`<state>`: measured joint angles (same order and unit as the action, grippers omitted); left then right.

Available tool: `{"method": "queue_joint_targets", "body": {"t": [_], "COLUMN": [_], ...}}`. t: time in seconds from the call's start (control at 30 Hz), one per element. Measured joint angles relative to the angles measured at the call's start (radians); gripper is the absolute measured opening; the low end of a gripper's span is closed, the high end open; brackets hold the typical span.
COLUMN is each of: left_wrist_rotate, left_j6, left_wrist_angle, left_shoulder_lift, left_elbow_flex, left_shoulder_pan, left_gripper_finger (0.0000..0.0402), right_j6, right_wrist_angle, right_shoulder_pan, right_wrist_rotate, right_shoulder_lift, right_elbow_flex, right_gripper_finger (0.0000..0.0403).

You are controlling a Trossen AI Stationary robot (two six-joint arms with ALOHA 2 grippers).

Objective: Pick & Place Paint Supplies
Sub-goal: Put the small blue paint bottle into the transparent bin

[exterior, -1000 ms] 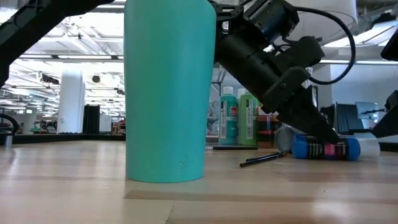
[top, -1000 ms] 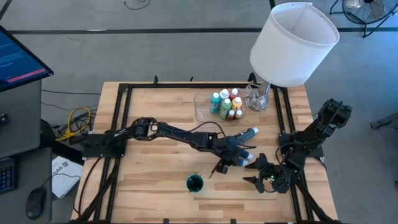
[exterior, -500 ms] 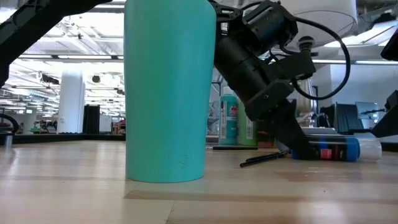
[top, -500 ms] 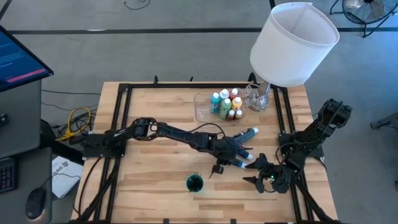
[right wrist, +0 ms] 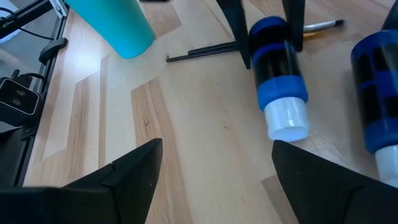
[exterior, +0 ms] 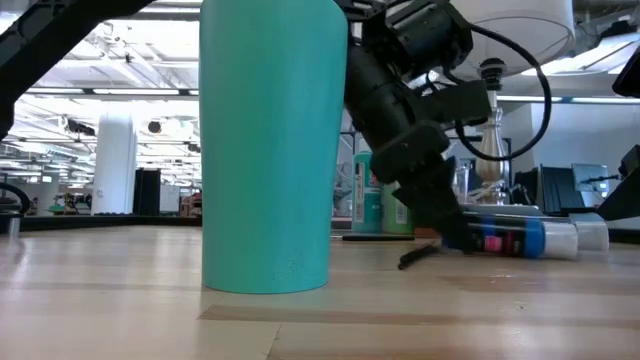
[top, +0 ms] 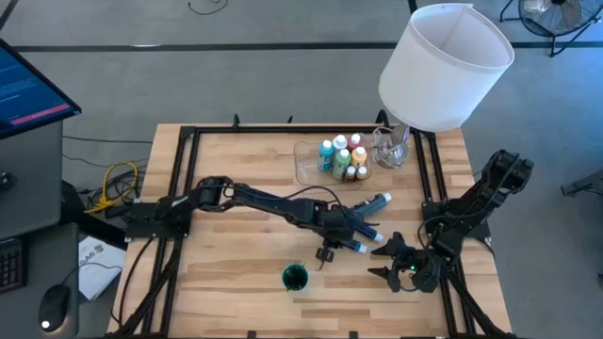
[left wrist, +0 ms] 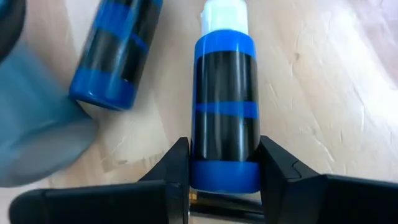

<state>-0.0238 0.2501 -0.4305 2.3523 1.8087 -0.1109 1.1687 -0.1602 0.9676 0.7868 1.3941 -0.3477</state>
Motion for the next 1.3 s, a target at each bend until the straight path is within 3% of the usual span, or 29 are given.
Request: {"method": "queue_joint_targets", "body": {"t": [0.7, 1.3], "left_wrist_rotate": [-0.006, -0.075], "left_j6": [0.028, 0.056], "left_wrist_angle": [-0.022, 0.153], "left_shoulder_lift": [-0.025, -0.025], "left_elbow_flex": [0.024, 0.031], "left_shoulder_pan": [-0.013, -0.006], "left_gripper_finger": [0.0153, 0.0155], "right_j6": [0.001, 0.0], "right_wrist_angle": [0.002, 0.003], "right_shoulder_pan": [-0.001, -0.001], "right_wrist_rotate": [0.004, 0.025], "right_shoulder_lift": [0.001, 0.001], "right_elbow_flex": [0.0, 0.0], "right_gripper_finger": [0.0297, 0.0297]}}
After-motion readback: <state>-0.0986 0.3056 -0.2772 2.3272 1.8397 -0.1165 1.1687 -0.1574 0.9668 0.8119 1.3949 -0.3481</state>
